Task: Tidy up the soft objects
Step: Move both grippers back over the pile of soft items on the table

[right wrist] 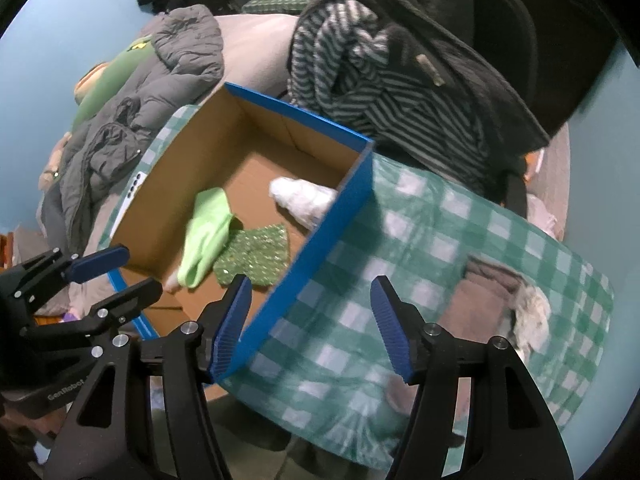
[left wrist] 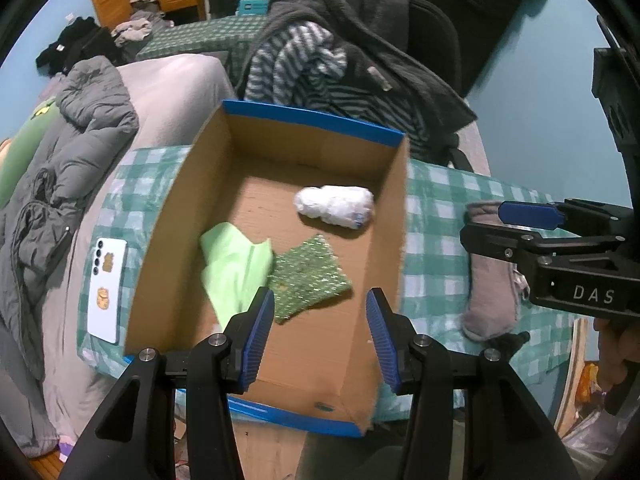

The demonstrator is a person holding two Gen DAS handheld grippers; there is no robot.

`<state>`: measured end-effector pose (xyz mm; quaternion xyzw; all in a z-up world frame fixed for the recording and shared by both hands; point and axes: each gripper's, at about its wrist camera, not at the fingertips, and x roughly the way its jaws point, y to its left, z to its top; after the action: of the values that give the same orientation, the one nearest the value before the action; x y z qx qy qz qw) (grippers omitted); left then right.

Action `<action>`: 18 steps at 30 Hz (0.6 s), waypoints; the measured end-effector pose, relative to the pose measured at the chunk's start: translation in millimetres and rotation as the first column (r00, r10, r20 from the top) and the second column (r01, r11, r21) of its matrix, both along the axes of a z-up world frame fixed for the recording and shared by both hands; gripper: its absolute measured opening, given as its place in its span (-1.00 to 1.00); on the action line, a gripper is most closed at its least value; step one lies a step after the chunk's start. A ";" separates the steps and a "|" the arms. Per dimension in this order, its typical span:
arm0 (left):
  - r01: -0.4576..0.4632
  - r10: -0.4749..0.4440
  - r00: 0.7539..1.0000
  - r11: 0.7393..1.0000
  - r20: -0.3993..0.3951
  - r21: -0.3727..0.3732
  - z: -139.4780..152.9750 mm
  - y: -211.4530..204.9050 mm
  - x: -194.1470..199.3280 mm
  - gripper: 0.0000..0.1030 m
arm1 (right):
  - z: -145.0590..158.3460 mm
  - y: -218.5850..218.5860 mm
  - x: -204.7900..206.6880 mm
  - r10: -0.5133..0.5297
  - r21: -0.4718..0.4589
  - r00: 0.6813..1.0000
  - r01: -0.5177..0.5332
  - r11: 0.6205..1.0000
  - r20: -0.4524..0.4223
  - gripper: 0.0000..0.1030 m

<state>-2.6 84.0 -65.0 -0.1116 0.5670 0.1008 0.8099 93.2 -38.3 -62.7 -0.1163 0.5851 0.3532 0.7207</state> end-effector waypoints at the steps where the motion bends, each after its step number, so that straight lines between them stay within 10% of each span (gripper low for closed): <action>1: 0.009 -0.009 1.000 1.000 0.000 0.000 0.3 -5.1 1.0 -0.05 | 0.7 -5.9 0.3 -0.006 -0.004 1.000 0.006 1.000 0.001 0.23; 18: 0.156 -0.157 0.987 0.987 -0.029 -0.022 -5.7 -83.4 26.2 -0.05 | -4.5 -107.7 6.5 -0.148 -0.048 0.989 0.148 0.988 -0.011 0.23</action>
<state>23.6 0.6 -70.6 -0.0731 0.5874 0.0329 0.8053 99.7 -146.0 -67.3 -0.0869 0.6056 0.2856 0.7376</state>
